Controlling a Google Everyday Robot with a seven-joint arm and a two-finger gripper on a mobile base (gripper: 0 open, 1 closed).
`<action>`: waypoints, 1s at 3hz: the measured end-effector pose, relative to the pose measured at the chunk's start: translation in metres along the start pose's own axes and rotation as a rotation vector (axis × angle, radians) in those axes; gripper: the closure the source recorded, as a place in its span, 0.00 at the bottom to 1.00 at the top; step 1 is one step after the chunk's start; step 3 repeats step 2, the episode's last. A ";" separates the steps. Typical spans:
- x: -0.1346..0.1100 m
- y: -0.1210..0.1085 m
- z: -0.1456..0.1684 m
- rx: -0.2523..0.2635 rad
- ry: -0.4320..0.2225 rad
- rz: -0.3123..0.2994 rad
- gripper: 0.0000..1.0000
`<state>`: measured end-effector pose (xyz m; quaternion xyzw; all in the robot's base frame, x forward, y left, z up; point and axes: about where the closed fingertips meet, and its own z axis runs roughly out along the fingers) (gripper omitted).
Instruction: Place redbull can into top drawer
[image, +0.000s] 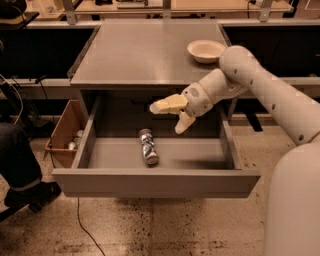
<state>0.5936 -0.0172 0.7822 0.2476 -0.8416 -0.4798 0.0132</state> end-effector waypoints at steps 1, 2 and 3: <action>0.003 0.038 -0.059 0.016 -0.083 -0.053 0.00; -0.002 0.042 -0.062 0.018 -0.095 -0.064 0.00; -0.002 0.042 -0.062 0.018 -0.095 -0.064 0.00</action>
Offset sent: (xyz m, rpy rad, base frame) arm -0.0024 -0.0287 0.0541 0.0291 -0.0729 -0.0361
